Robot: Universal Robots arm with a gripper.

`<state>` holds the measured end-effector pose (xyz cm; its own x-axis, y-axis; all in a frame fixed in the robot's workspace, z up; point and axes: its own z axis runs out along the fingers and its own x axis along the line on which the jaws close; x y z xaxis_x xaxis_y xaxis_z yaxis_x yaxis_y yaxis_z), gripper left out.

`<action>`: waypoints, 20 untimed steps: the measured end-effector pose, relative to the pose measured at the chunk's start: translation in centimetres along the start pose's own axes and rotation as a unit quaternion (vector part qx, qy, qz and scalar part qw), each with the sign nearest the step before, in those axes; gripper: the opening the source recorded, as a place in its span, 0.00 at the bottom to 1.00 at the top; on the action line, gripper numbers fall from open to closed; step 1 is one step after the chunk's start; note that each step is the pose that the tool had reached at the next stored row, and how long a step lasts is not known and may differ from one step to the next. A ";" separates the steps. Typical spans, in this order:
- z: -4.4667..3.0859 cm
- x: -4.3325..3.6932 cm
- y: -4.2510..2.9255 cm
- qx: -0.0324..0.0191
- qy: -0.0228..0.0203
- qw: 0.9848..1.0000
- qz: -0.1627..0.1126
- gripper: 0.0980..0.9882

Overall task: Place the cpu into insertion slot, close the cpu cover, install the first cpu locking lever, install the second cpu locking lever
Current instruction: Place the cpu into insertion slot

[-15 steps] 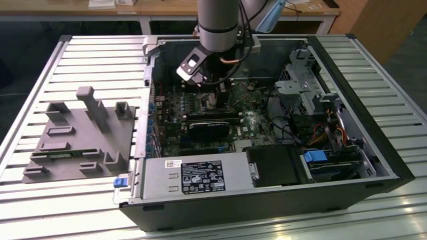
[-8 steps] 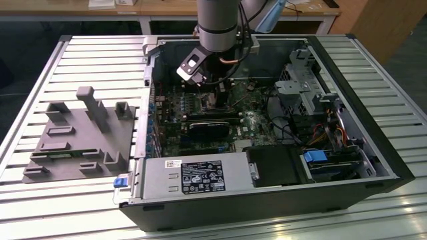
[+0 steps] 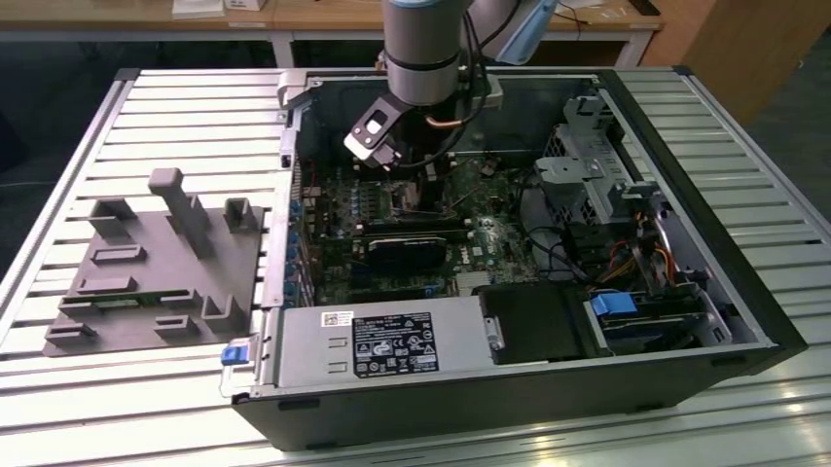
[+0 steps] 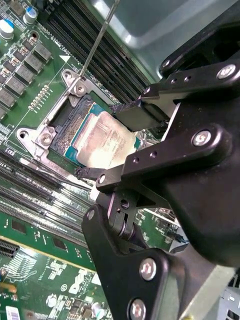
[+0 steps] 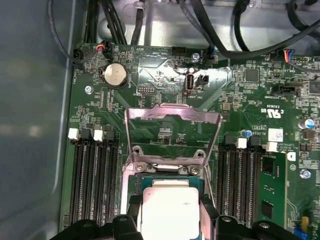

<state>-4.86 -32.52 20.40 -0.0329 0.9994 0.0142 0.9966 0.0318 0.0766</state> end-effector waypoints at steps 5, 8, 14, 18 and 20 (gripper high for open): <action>0.19 0.08 -0.18 0.000 0.000 1.000 0.000 0.49; 0.35 0.10 -0.24 0.000 0.000 1.000 0.004 0.49; 0.55 0.30 -0.49 0.000 -0.001 1.000 0.014 0.49; 0.72 0.46 -0.62 0.000 -0.001 1.000 0.017 0.49; 0.81 0.49 -0.65 0.000 -0.001 1.000 0.017 0.49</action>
<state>-5.46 -32.04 19.55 0.0016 0.9999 0.0143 0.9970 -0.0027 0.0767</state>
